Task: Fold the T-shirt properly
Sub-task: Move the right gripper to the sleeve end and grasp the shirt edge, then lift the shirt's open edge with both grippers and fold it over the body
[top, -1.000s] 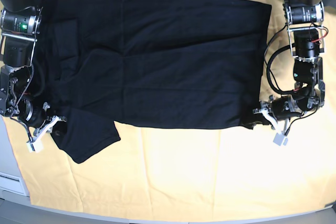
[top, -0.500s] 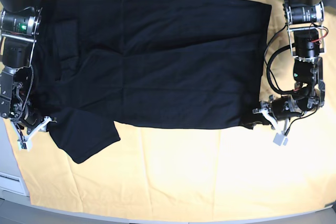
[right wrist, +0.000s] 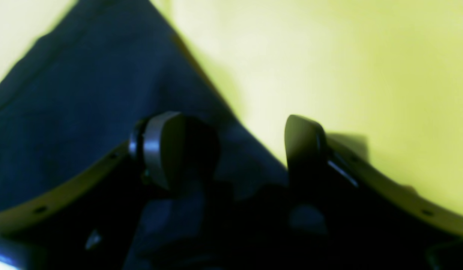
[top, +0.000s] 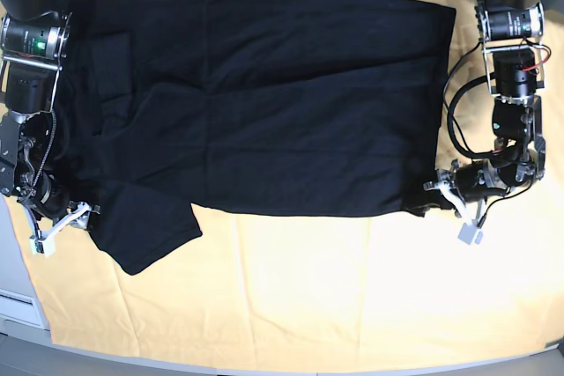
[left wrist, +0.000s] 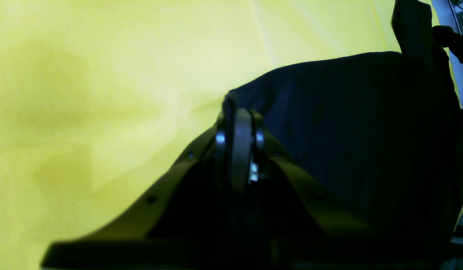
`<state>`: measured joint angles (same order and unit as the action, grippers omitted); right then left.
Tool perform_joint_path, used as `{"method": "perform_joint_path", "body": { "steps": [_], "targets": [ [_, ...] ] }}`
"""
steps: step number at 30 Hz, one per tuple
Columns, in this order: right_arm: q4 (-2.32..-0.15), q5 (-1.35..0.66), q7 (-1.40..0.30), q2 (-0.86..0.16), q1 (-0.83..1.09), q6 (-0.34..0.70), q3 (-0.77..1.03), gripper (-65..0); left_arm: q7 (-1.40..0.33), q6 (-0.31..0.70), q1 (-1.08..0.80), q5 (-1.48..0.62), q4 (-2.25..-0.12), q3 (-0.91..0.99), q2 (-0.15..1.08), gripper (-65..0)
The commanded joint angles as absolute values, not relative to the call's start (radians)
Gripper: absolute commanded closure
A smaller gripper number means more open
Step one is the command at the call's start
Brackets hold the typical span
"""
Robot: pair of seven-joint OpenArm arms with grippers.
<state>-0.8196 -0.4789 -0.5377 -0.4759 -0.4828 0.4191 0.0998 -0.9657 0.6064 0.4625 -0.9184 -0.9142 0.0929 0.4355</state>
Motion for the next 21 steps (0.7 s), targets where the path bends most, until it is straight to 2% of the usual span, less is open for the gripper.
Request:
{"method": "perform_joint_path", "body": {
  "steps": [1,9,14,16,20,21],
  "targets": [
    [-0.834,-0.512,-0.516,-0.495,-0.516,0.450,0.105,-43.5,-0.952,0.614,0.490,-0.940,-0.929,0.099,0.452,0.0],
    [-0.834,-0.519,-0.516,-0.460,-0.515,0.524,0.105,-43.5,-0.951,0.614,0.491,-0.944,-0.929,0.099,0.451,0.0],
    [-0.834,-0.413,-0.489,-0.434,-0.515,0.466,0.104,-41.8,-0.952,0.614,0.491,-0.944,-0.929,0.099,0.451,0.0],
    [-0.835,-0.399,-0.489,-0.432,-0.515,0.464,0.104,-31.7,-0.952,0.614,0.490,-0.943,-0.929,0.099,0.451,0.0],
    [-0.836,-0.402,-0.495,-0.435,-0.533,0.551,0.105,-1.1,-0.951,0.614,0.492,-0.944,-0.929,0.099,0.451,0.0],
    [-0.837,-0.410,-0.498,-0.435,-0.541,0.580,0.105,0.0,-0.951,0.614,0.492,-0.944,-0.929,0.099,0.451,0.0]
  ]
}}
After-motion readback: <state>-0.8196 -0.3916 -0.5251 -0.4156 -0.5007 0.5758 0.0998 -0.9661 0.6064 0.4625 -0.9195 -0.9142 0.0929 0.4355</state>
